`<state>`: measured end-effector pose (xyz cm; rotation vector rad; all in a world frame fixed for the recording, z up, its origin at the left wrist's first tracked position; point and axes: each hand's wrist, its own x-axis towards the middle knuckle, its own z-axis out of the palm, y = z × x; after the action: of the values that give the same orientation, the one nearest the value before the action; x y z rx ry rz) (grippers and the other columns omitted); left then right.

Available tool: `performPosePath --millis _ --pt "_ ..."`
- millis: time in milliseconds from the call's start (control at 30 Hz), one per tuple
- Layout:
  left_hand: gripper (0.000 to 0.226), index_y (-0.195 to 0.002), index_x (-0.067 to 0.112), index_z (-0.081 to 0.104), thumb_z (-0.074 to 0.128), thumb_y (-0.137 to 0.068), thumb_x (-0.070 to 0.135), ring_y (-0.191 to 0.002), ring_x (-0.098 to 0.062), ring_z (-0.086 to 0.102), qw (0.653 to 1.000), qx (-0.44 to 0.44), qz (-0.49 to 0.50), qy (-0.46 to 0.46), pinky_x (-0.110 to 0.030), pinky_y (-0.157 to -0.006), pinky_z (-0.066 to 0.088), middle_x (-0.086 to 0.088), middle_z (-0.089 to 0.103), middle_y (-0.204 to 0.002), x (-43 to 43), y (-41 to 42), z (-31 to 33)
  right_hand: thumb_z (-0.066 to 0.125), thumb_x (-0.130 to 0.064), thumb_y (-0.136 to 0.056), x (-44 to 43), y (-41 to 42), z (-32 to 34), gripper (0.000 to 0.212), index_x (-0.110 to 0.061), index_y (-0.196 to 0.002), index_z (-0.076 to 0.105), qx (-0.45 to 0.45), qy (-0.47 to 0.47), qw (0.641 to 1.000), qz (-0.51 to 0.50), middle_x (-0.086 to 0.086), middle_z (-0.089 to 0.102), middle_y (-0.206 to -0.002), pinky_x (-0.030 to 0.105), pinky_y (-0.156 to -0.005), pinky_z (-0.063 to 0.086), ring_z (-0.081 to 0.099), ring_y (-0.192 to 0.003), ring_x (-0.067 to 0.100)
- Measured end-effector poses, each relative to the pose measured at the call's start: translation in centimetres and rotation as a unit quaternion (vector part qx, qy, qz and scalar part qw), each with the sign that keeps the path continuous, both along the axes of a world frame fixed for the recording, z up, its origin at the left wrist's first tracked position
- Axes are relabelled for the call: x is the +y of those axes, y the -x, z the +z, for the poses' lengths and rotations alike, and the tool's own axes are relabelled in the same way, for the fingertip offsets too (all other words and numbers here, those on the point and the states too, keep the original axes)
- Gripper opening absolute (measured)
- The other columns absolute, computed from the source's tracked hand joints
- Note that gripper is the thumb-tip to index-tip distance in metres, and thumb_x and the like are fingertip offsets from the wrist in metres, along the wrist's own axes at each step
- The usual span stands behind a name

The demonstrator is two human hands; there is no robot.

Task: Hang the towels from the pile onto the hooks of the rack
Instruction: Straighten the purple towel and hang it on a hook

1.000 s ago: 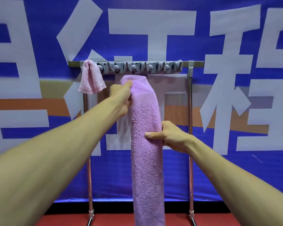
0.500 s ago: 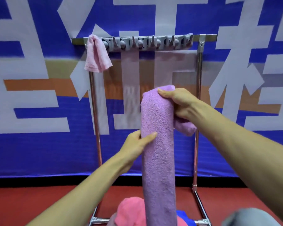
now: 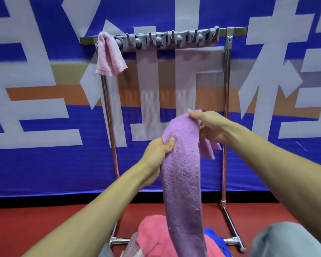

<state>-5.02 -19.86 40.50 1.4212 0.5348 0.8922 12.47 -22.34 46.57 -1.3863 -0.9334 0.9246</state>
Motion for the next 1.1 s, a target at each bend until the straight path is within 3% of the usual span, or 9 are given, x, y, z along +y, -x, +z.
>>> performPosePath --millis 100,200,333,500,567,667,800,933,1100 --pt "0.019 -0.093 0.010 0.067 0.049 -0.098 0.013 -0.082 -0.014 0.066 0.998 0.041 -0.019 -0.045 -0.028 -0.076 0.053 -0.002 0.072 -0.088 0.2 -0.7 2.3 0.066 -0.037 -0.085 -1.1 -0.8 -1.2 0.035 -0.006 -0.070 0.062 -0.224 0.103 0.969 0.000 0.007 0.055 -0.054 0.026 -0.052 0.047 0.055 -0.047 0.017" --pt "0.017 -0.077 0.008 0.063 0.054 -0.092 0.010 -0.070 -0.018 0.058 0.991 0.085 -0.029 -0.097 -0.029 -0.068 0.046 -0.005 0.064 -0.071 0.5 -1.6 4.8 0.061 -0.022 -0.076 -1.9 -1.1 -1.4 0.029 -0.006 -0.051 0.059 -0.394 0.116 0.912 0.003 0.011 0.061 -0.053 0.022 -0.050 0.050 0.061 -0.048 0.020" --pt "0.009 -0.063 0.014 0.052 0.058 -0.064 0.021 -0.071 -0.023 0.041 0.982 0.117 -0.084 -0.125 -0.034 -0.068 0.034 -0.008 0.047 -0.068 0.3 -2.2 8.1 0.055 -0.021 -0.093 -1.5 -0.4 -1.5 0.034 0.011 -0.091 0.063 -0.241 -0.020 0.969 0.047 0.009 0.053 -0.076 0.022 -0.053 0.035 0.042 -0.065 0.018" --pt "0.018 -0.075 0.003 0.056 0.050 -0.069 0.018 -0.068 -0.024 0.040 0.954 0.179 -0.110 -0.214 -0.031 -0.065 0.034 -0.014 0.047 -0.073 0.7 -1.2 12.5 0.050 -0.018 -0.096 0.1 2.2 0.0 0.029 -0.012 -0.083 0.076 0.044 -0.124 0.981 0.140 0.003 0.061 -0.076 0.022 -0.060 0.041 0.055 -0.067 0.011" --pt "0.016 -0.069 0.002 0.057 0.049 -0.075 0.015 -0.057 -0.021 0.046 0.947 0.197 -0.095 -0.234 -0.024 -0.058 0.037 -0.012 0.052 -0.064 1.0 -0.4 14.0 0.042 -0.035 -0.102 0.6 2.6 0.7 0.036 -0.017 -0.102 0.073 0.111 -0.140 0.970 0.167 0.002 0.067 -0.083 0.026 -0.063 0.049 0.062 -0.070 0.011" --pt "0.027 -0.056 0.014 0.066 0.050 -0.078 0.014 -0.052 -0.015 0.048 0.928 0.240 -0.098 -0.268 -0.022 -0.053 0.037 0.000 0.056 -0.054 2.8 0.9 15.4 0.041 -0.056 -0.093 0.7 2.7 2.1 0.050 -0.021 -0.118 0.067 0.079 -0.133 0.965 0.210 0.004 0.070 -0.099 0.030 -0.074 0.054 0.066 -0.083 0.015" --pt "0.013 -0.064 0.013 0.062 0.059 -0.075 0.018 -0.056 -0.012 0.049 0.938 0.216 -0.049 -0.266 -0.026 -0.058 0.037 0.004 0.057 -0.058 4.9 2.4 15.4 0.062 -0.039 -0.086 1.0 3.3 5.2 0.042 -0.006 -0.109 0.072 -0.002 -0.196 0.966 0.168 0.023 0.069 -0.110 0.039 -0.092 0.051 0.064 -0.094 0.028" --pt "0.026 -0.082 0.009 0.061 0.069 -0.073 0.032 -0.067 -0.022 0.051 0.974 0.130 -0.028 -0.182 -0.032 -0.066 0.041 -0.006 0.058 -0.074 7.1 3.8 14.2 0.067 -0.029 -0.087 3.3 4.8 7.9 0.039 0.007 -0.100 0.066 -0.010 -0.247 0.965 0.087 0.023 0.064 -0.091 0.038 -0.077 0.052 0.059 -0.081 0.028" --pt "0.016 -0.083 0.016 0.069 0.067 -0.077 0.031 -0.056 -0.008 0.061 0.978 0.151 -0.093 -0.108 -0.019 -0.053 0.047 0.003 0.067 -0.070 10.1 6.4 12.1 0.068 -0.036 -0.087 6.6 5.4 9.5 0.032 -0.004 -0.088 0.064 0.009 -0.218 0.974 0.056 0.015 0.064 -0.083 0.055 -0.089 0.051 0.060 -0.081 0.027"
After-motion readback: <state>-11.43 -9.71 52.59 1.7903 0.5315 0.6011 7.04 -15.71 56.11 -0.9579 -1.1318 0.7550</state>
